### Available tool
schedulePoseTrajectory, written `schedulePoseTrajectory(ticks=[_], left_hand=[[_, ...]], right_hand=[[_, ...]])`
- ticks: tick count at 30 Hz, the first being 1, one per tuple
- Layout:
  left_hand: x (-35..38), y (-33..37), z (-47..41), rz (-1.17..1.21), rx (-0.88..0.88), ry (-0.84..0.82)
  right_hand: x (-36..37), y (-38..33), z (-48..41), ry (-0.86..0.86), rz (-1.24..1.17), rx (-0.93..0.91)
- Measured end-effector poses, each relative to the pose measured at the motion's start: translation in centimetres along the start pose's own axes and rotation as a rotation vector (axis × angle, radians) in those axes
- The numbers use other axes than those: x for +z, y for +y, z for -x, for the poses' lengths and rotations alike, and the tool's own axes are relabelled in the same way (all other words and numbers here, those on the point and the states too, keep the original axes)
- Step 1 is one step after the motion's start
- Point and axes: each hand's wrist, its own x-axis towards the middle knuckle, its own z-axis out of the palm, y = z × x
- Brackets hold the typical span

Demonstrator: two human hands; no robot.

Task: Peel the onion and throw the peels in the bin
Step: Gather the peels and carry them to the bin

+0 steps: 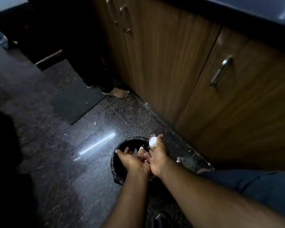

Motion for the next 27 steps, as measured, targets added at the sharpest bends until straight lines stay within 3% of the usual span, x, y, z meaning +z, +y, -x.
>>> schedulePoseTrajectory(ticks=[5, 8, 13, 16, 23, 27], left_hand=[[-1.1, -0.4, -0.9, -0.035, 0.088, 0.090], [-1.4, -0.6, -0.7, -0.171, 0.159, 0.130], [-3.3, -3.5, -4.4, -0.214, 0.126, -0.030], [0.0, -4.9, 0.5, -0.310, 0.200, -0.083], [8.0, -13.2, 21.9, -0.595, 0.629, -0.565], [8.1, -19.1, 33.7, -0.573, 0.706, -0.938]], right_hand=[[-0.6, 0.4, -0.5, -0.009, 0.176, -0.014], [-0.2, 0.6, 0.1, 0.062, 0.313, -0.168], [-0.1, -1.6, 3.6, 0.032, 0.693, -0.456], [-1.0, -4.7, 6.9, 0.030, 0.769, -0.596], [-11.0, -14.7, 18.5, 0.059, 0.442, -0.996], [-20.0, -18.0, 27.9, 0.111, 0.301, -1.301]])
